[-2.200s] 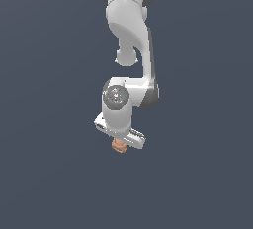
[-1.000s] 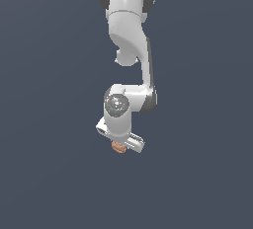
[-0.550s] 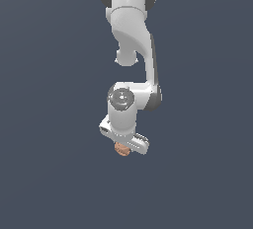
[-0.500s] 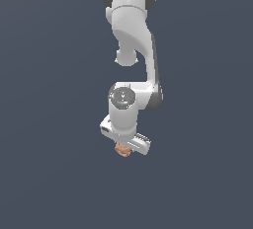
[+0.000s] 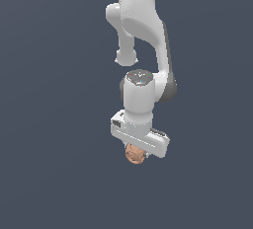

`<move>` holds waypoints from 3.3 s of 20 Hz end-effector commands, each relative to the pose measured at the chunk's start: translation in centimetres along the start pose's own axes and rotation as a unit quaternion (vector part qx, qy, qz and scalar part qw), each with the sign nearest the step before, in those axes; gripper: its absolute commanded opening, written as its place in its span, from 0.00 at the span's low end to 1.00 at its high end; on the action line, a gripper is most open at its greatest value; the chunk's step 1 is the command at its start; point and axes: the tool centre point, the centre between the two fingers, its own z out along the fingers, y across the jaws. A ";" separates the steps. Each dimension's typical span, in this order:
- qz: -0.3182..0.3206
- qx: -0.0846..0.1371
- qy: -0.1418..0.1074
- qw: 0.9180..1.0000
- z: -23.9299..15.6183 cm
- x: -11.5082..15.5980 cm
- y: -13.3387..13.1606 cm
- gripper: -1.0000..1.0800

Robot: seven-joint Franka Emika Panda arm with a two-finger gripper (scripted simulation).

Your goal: Pick up the object and move it to a goal position.

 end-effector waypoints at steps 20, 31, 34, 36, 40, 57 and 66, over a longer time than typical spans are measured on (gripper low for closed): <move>0.057 0.142 0.236 0.960 -15.1 3.2 -12.8 0.00; 0.074 0.182 0.307 0.931 -20.7 2.9 -15.8 0.00; 0.078 0.192 0.325 0.923 -22.1 2.7 -16.5 0.00; 0.080 0.198 0.337 0.917 -23.1 2.5 -16.9 0.00; 0.086 0.212 0.361 0.904 -25.1 2.1 -17.8 0.00; 0.110 0.267 0.467 0.836 -33.7 -0.9 -21.1 0.00; 0.117 0.277 0.493 0.817 -35.4 -1.9 -21.7 0.00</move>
